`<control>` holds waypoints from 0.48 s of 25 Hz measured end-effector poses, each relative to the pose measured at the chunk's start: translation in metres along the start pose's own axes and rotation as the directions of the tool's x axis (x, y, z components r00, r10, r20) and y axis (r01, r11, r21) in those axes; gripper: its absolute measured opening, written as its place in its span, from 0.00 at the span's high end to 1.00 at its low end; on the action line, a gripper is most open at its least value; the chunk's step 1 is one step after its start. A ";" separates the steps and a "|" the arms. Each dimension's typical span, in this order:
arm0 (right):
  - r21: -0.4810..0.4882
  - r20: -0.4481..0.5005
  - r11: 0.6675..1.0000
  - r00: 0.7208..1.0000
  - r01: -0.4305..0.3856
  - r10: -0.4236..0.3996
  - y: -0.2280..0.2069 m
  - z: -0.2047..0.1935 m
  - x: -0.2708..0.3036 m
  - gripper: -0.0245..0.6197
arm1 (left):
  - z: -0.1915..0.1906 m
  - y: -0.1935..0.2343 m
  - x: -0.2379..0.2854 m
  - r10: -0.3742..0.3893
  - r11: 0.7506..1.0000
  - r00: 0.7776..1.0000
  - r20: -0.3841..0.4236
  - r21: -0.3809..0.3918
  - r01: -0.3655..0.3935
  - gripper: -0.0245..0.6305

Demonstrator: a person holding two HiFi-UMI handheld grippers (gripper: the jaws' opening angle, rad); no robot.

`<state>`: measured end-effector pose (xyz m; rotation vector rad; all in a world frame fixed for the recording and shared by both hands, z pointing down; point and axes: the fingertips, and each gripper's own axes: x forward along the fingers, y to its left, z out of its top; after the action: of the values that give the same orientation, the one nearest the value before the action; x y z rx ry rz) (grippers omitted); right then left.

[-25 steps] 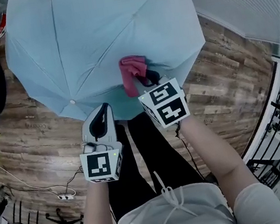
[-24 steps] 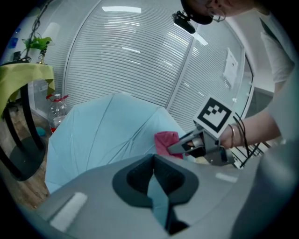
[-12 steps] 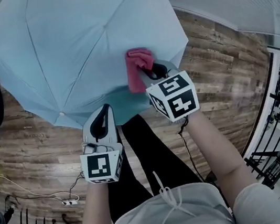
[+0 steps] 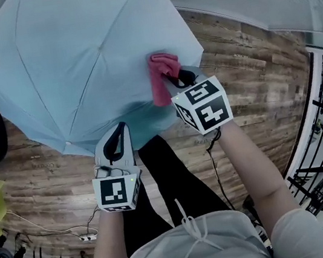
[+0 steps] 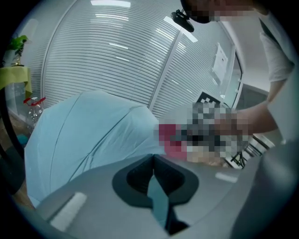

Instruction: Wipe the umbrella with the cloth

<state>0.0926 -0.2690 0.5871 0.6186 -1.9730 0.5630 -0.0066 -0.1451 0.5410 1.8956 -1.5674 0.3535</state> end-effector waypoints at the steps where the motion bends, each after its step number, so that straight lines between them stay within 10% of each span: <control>1: -0.008 -0.007 1.000 1.000 0.007 -0.007 -0.007 0.000 -0.001 0.87 | 0.002 -0.003 0.003 -0.002 1.000 1.000 -0.002 0.003 0.002 0.95; 12: -0.054 -0.077 0.992 0.991 0.110 -0.114 -0.088 -0.032 0.022 0.88 | 0.005 -0.025 0.032 -0.025 0.999 0.999 -0.044 0.033 0.026 0.95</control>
<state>0.1603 -0.3212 0.6322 0.6612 -1.8596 0.4611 0.0245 -0.1706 0.5483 1.9188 -1.5168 0.4093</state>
